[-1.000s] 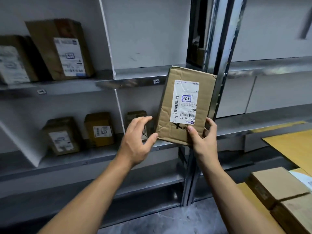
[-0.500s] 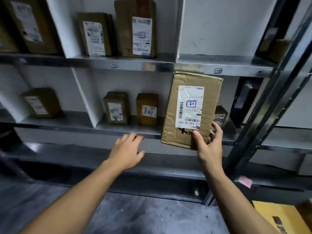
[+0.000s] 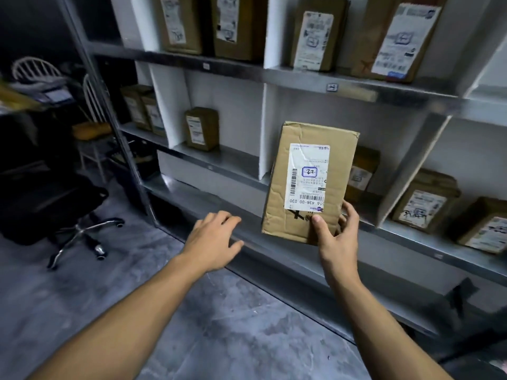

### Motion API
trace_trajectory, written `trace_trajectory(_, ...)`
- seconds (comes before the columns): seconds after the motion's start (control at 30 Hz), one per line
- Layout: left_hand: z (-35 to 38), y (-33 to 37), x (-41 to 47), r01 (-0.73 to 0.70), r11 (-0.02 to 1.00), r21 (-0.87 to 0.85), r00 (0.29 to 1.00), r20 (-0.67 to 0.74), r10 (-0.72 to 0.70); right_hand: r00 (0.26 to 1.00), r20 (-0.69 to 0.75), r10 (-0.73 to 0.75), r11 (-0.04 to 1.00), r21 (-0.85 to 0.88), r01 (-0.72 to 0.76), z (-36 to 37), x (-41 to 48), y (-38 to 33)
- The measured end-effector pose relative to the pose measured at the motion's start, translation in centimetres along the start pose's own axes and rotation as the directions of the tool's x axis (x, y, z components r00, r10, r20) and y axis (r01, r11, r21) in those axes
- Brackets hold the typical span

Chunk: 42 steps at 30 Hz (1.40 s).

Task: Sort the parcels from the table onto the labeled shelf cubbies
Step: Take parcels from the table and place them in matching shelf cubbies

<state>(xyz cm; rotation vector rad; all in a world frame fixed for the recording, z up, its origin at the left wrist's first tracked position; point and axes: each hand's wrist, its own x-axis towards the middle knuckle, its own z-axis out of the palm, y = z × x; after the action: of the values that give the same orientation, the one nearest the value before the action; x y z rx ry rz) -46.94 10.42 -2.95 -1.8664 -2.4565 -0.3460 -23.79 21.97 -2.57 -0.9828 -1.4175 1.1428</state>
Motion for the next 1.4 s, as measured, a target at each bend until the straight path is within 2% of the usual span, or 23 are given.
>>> trace_trajectory(0.27, -2.5, -14.7, 3.7, 0.02, 1.0, 0.015, 1.0, 0.006, -0.02, 1.0, 0.031, -0.005, 0.999, 0.035, 0.004, 16.2, 2.6, -0.1)
trace_trajectory(0.47, -4.0, -21.9, 6.8, 0.002, 1.0, 0.008, 1.0, 0.003, -0.002, 1.0, 0.019, 0.023, 1.0, 0.002, -0.023, 23.0, 4.4, 1.0)
trace_trajectory(0.73, -2.4, -26.4, 11.3, 0.01, 0.999, -0.037, 0.998, 0.064, -0.007, 0.998, -0.034, 0.055, 0.997, -0.05, -0.057, 28.1, 8.7, 3.5)
trace_trajectory(1.0, -0.5, -29.1, 20.7, -0.028, 1.0, -0.004, 0.996, 0.089, 0.028, 0.998, -0.05, 0.03, 0.998, -0.058, -0.033, 33.2, 17.0, 6.1)
trace_trajectory(1.2, 0.6, -31.1, 29.2, -0.058, 0.998, 0.027, 0.988, 0.143, 0.054, 0.991, -0.135, 0.027, 0.993, -0.107, -0.042, 36.2, 24.7, 9.2)
trace_trajectory(1.4, 2.5, -32.8, 34.1, -0.044, 0.999, -0.022, 0.986, 0.158, 0.047, 0.964, -0.259, 0.051, 0.979, -0.177, -0.1, 37.2, 29.8, 12.2)
